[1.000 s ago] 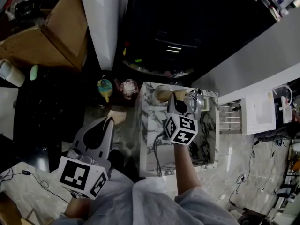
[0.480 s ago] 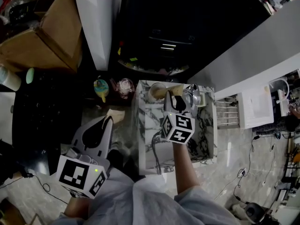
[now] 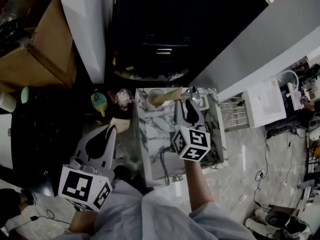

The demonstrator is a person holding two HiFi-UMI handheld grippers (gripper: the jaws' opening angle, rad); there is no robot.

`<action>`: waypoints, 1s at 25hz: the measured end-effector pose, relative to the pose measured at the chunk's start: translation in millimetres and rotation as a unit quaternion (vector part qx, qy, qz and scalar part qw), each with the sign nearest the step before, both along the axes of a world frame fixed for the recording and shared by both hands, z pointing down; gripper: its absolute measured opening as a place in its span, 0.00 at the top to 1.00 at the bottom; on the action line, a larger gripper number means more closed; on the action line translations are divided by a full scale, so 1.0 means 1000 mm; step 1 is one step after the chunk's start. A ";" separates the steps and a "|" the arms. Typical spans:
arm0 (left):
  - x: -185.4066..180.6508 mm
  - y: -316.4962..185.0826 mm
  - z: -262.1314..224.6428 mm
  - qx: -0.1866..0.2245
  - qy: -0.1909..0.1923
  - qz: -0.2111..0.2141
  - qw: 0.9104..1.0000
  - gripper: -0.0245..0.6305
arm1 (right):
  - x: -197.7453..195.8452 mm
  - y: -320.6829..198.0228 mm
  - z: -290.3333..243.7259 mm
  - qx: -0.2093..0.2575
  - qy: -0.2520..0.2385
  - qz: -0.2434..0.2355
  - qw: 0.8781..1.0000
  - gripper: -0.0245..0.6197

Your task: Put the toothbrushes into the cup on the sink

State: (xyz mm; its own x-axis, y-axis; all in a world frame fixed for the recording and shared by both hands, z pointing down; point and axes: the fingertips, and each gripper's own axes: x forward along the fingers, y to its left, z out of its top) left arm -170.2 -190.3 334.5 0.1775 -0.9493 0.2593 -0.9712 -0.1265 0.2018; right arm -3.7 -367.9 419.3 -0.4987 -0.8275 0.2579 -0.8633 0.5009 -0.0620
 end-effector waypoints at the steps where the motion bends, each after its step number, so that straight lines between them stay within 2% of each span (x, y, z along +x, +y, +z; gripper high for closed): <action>1: 0.002 -0.001 -0.001 0.002 0.000 0.004 1.000 0.95 | 0.004 0.003 -0.009 0.006 -0.006 0.002 1.000 0.78; 5: 0.009 -0.008 -0.004 0.007 0.003 0.017 1.000 0.95 | 0.024 0.015 -0.044 0.047 -0.011 0.018 0.999 0.80; 6: 0.011 -0.010 -0.004 0.008 0.004 0.019 1.000 0.95 | 0.030 0.018 -0.052 0.056 -0.009 0.024 0.998 0.85; 9: 0.018 -0.015 -0.007 0.011 0.005 0.030 0.999 0.95 | 0.047 0.030 -0.071 0.074 -0.006 0.039 0.996 0.91; 16: 0.034 -0.031 -0.017 0.028 0.002 0.057 0.998 0.95 | 0.081 0.058 -0.085 0.074 0.005 0.058 0.996 0.95; 25: 0.043 -0.044 -0.025 0.040 -0.005 0.068 0.997 0.95 | 0.104 0.083 -0.085 0.064 0.000 0.077 0.995 0.96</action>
State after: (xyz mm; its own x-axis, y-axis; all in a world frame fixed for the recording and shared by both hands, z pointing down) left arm -127.3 -234.2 309.5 0.3030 -0.9346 0.1864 -0.9462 -0.2717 0.1758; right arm 100.8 -285.2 334.4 -0.3642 -0.9198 0.1458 -0.9301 0.3673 -0.0054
